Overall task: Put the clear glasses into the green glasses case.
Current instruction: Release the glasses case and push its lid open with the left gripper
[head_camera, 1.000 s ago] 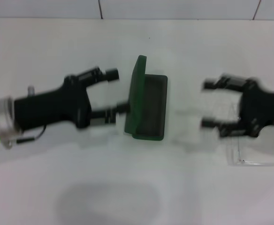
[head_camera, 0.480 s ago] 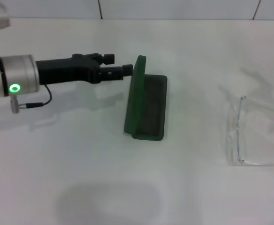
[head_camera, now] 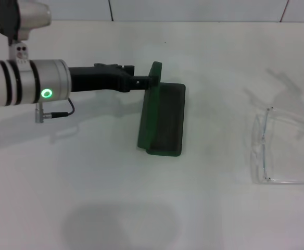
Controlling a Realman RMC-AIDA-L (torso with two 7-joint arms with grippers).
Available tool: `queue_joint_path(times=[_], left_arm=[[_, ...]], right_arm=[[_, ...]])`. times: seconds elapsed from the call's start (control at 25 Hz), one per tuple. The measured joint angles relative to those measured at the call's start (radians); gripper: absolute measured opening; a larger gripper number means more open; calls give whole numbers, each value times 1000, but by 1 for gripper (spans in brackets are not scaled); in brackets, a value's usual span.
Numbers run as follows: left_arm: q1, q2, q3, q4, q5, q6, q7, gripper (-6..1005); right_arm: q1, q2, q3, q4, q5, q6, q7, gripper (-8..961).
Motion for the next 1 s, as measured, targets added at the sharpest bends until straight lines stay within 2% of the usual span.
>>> queue_joint_path(times=[0.12,0.44,0.64,1.0], left_arm=[[6,-23,-18,27,69,-16,-36,852],[18,-40,-4,90,186,-20,-170,843],[21,-42,32,128,222,-18,-230,838],[19,-45,44,131,229,-26,-235,829]], right_arm=[[9,-5,1,0,-1,3,0,869],[25,-9,-1,-2,-3,11,1,869],[34,-9,-10,-2,-5,30,-1,869],[46,-2,-14,-2,-17,55,-5,868]])
